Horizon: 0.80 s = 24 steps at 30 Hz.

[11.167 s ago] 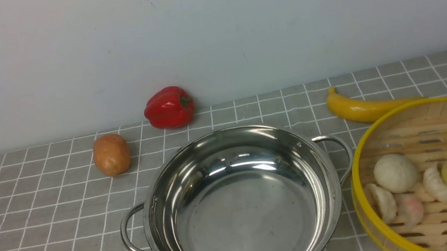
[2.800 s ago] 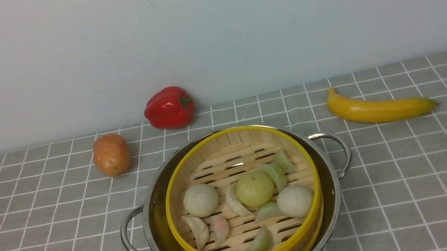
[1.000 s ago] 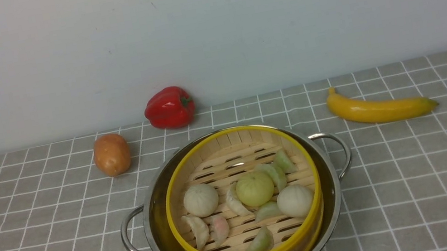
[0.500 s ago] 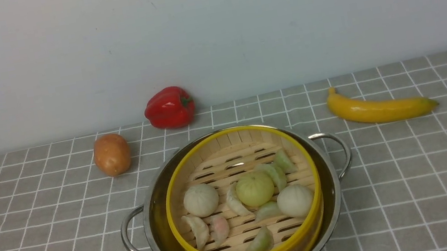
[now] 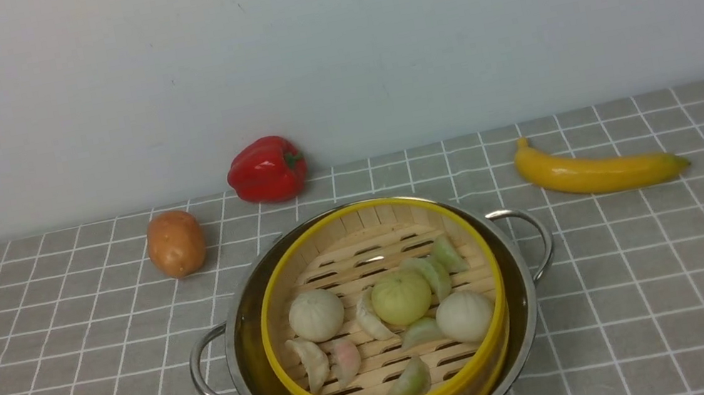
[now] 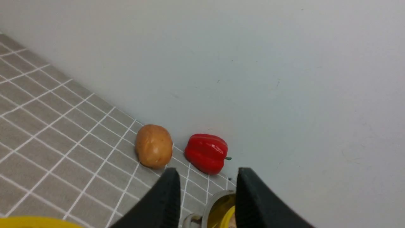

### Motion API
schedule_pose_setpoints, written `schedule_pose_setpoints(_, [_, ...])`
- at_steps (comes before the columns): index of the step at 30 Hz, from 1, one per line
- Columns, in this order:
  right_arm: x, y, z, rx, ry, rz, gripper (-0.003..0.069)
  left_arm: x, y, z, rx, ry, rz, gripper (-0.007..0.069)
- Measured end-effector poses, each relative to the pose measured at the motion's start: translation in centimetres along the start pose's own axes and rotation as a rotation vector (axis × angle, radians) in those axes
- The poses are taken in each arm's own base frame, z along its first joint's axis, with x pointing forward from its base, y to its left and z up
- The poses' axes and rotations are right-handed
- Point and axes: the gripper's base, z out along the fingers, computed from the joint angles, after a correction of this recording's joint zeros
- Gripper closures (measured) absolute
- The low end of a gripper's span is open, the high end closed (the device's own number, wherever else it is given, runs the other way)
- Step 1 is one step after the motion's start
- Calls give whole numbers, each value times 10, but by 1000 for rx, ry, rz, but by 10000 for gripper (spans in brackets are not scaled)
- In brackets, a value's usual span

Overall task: Place the steamer in the pot on the grey tablecloth, and put the lid on the steamer.
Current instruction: 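Grasp the bamboo steamer lid lying on the table by its centre knob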

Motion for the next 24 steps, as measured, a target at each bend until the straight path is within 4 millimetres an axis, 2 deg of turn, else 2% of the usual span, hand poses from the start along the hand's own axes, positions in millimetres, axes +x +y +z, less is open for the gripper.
schedule_pose_setpoints(3, [0,0,0,0,-1,0,419,-24,-24,-8,44,26,123,382])
schedule_pose_setpoints(6, [0,0,0,0,-1,0,419,-37,-38,-12,37,134,242,382])
schedule_pose_setpoints(9, [0,0,0,0,-3,0,419,-51,-51,-8,-46,430,360,382])
schedule_pose_setpoints(10, [0,0,0,0,-3,0,419,-53,-53,-9,-54,455,371,382])
schedule_pose_setpoints(12, [0,0,0,0,-3,0,419,-62,-54,2,-153,668,433,382])
schedule_pose_setpoints(18, [0,0,0,0,-3,0,419,-72,-35,45,-386,987,593,382])
schedule_pose_setpoints(20, [0,0,0,0,-3,0,419,-65,-21,68,-450,1127,651,382])
schedule_pose_setpoints(21, [0,0,0,0,-3,0,419,-64,-20,70,-454,1139,651,382])
schedule_pose_setpoints(24, [0,0,0,0,-3,0,419,-46,-3,98,-470,1322,664,382])
